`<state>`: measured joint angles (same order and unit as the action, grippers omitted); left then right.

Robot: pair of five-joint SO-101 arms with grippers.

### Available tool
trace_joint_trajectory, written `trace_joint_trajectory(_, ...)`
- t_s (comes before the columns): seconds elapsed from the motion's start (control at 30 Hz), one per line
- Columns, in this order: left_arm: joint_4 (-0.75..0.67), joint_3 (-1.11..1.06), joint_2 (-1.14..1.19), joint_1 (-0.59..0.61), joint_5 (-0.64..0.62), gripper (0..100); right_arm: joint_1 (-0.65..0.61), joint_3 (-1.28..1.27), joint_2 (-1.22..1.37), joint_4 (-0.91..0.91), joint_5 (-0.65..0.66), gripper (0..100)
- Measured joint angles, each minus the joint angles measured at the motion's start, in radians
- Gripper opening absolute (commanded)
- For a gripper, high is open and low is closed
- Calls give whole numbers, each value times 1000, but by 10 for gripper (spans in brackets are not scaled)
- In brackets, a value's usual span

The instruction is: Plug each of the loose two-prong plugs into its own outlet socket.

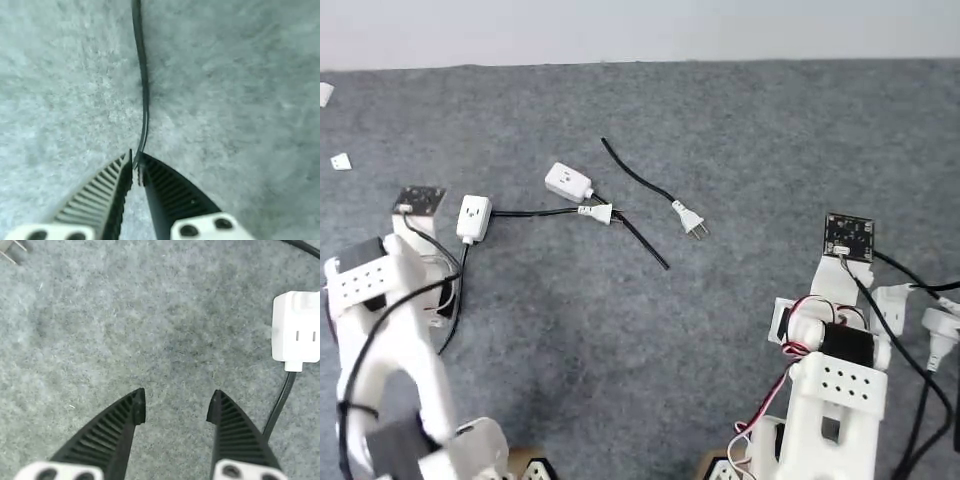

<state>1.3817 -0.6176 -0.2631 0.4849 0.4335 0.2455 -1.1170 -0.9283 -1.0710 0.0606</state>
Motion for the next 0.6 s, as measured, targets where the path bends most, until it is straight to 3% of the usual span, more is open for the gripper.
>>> trace_joint_trajectory(0.17, 77, 3, -163, -75, 0, 20, 0, 0, 0, 0, 0, 208)
trace_joint_trajectory(0.4, 58, -31, -101, -89, -87, 241, 0, 0, 0, 0, 0, 208)
trace_joint_trajectory(0.6, -69, -31, 48, -46, -109, 221, 0, 0, 0, 0, 0, 208)
